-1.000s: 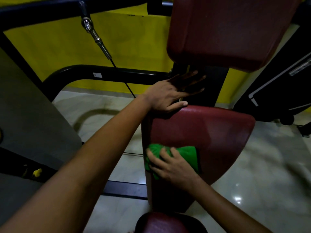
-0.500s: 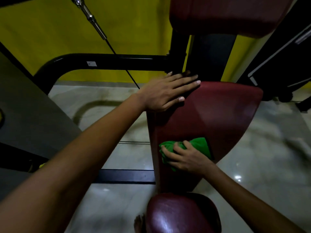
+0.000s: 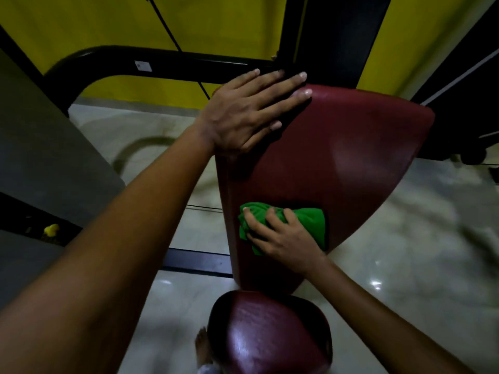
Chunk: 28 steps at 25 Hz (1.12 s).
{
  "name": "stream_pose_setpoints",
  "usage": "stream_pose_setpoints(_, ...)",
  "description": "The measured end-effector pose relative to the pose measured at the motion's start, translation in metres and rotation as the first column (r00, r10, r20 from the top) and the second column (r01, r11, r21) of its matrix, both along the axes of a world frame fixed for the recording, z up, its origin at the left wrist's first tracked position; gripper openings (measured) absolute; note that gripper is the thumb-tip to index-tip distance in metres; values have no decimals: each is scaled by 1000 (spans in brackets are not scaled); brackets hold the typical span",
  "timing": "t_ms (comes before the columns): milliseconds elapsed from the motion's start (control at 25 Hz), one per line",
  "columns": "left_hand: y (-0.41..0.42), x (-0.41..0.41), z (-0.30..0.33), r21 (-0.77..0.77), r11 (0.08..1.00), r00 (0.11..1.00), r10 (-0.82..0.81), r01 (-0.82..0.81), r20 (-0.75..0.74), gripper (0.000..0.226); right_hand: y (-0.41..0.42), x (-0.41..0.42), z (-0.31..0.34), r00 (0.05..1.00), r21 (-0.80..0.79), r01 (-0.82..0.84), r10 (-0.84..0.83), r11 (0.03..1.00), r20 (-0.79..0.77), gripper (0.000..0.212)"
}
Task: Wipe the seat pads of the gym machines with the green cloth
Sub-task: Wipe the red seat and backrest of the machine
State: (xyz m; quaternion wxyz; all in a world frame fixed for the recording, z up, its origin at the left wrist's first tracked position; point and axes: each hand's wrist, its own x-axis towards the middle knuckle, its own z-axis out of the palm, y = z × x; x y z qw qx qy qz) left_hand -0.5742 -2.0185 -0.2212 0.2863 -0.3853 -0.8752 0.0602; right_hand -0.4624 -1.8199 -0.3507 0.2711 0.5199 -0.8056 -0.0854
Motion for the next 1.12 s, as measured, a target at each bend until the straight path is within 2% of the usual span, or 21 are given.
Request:
stream_pose_setpoints(80,1,-1,-2,7,1000,999,9,-9,-48,51,-1,-4,5,1000,-55,25,-25,998,-1,30)
stream_pose_setpoints(200,2,-2,-3,-8,1000,998,-4,3,-70,51,-13,-17,31,988,-291,132,-150,948,-43,30)
stream_pose_setpoints(280,1,-2,-5,-16,1000,997,18,-19,-81,51,-21,-19,28,982,-360,142,-176,922,-62,26)
stream_pose_setpoints(360,2,0,-7,-5,999,995,51,-52,-92,51,-22,-6,0,991,-273,85,-110,958,-78,27)
stream_pose_setpoints(440,3,4,-9,25,997,993,79,-78,-88,51,-15,11,-37,999,-132,38,-41,990,-22,37)
stream_pose_setpoints(520,6,12,-18,49,993,991,108,-104,-85,54,-7,15,-48,999,-72,50,-48,996,21,34)
stream_pose_setpoints(680,16,35,-49,72,986,981,156,-148,-116,57,-5,1,-12,987,-271,151,-158,950,-3,29)
stream_pose_setpoints(760,15,36,-52,80,983,977,173,-164,-125,57,-1,0,-14,985,-307,152,-170,940,-33,28)
stream_pose_setpoints(840,15,36,-49,78,982,976,180,-171,-125,57,5,6,-40,994,-197,76,-89,978,-59,26)
stream_pose_setpoints(960,18,38,-53,86,979,972,193,-183,-134,56,14,17,-82,1000,77,19,-18,997,-13,23)
stream_pose_setpoints(1000,18,39,-56,91,978,970,199,-188,-141,56,16,18,-82,1000,93,21,-21,995,8,24)
stream_pose_setpoints(1040,18,39,-58,96,977,968,201,-189,-150,56,15,16,-75,1000,45,27,-27,999,13,24)
stream_pose_setpoints(1120,19,39,-58,101,978,968,199,-185,-153,55,9,10,-48,996,-151,77,-82,985,-27,26)
